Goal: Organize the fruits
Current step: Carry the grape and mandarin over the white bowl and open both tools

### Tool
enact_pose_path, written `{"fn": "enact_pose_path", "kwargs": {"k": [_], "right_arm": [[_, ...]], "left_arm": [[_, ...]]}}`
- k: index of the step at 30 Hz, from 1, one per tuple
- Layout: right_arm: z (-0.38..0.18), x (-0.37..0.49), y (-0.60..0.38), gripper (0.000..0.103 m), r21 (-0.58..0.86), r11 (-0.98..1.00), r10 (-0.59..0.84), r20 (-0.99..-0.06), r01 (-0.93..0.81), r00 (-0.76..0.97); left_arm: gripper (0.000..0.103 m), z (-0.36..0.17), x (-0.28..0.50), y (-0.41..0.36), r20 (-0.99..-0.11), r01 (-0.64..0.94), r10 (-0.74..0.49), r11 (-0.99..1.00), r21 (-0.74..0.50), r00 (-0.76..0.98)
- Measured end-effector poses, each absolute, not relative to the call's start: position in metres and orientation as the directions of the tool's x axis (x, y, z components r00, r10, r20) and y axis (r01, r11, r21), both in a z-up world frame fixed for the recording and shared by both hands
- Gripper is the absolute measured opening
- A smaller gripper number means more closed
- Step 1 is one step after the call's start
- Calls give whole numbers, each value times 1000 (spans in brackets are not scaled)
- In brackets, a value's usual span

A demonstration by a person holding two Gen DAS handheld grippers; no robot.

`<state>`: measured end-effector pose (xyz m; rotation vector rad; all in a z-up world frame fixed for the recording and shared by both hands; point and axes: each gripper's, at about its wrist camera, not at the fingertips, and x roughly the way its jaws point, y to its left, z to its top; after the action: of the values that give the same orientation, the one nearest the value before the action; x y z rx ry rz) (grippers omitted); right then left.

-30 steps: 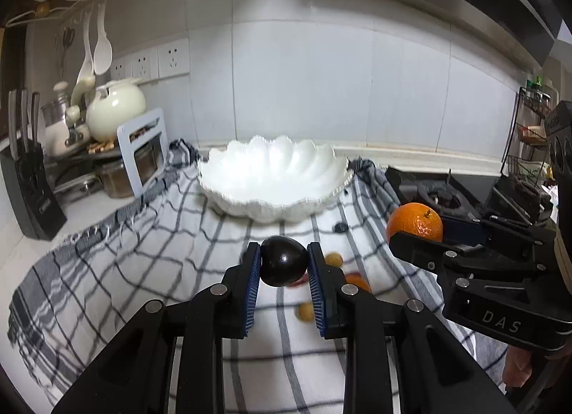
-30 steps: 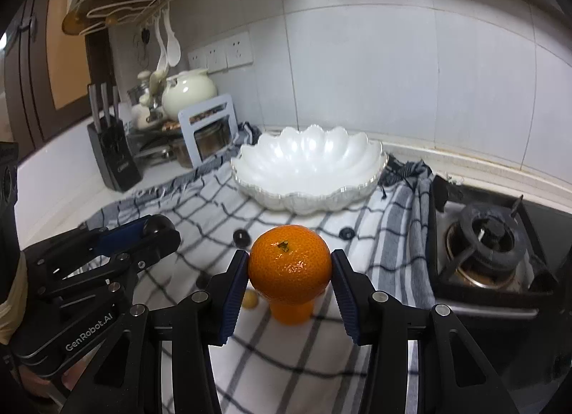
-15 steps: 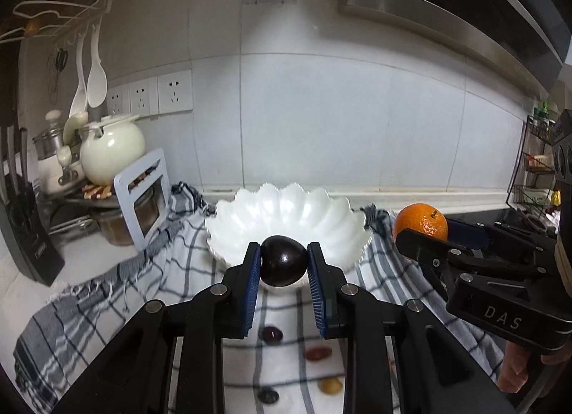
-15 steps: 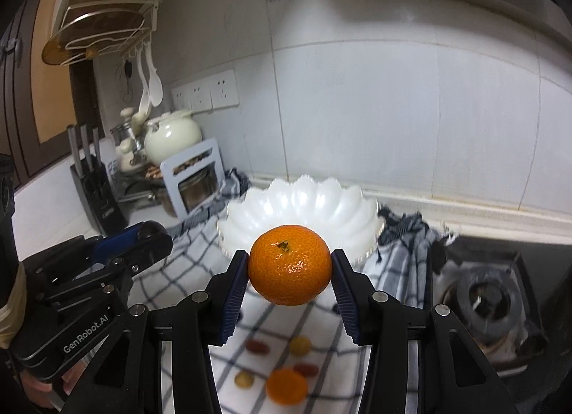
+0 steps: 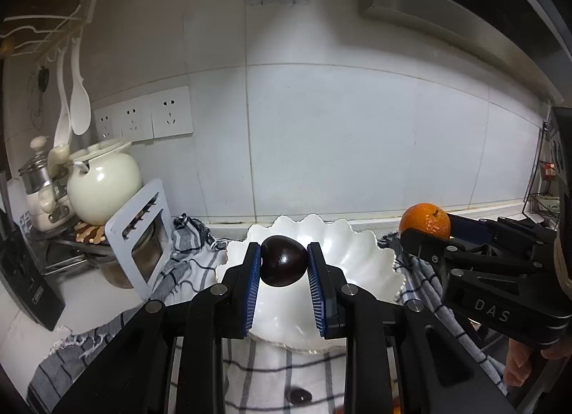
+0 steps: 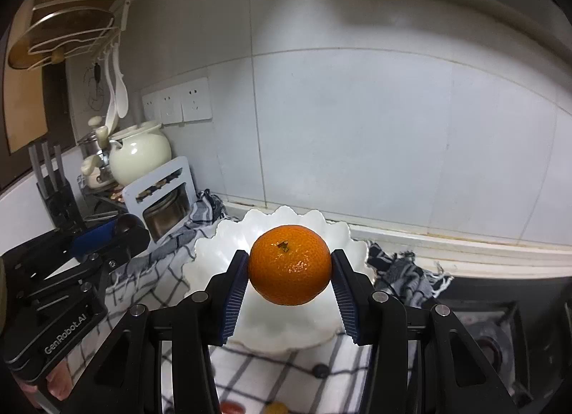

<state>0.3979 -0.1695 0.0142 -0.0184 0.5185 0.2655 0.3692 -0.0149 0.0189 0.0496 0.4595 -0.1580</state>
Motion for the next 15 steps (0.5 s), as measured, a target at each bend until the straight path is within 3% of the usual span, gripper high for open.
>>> {"fn": "enact_pose_path", "kwargs": {"k": [15], "right_arm": [[-18, 499, -156, 48, 56, 966, 229, -642, -253, 732]], "left_arm": [[27, -4, 470, -8, -602, 172, -165, 984, -47, 782]]}}
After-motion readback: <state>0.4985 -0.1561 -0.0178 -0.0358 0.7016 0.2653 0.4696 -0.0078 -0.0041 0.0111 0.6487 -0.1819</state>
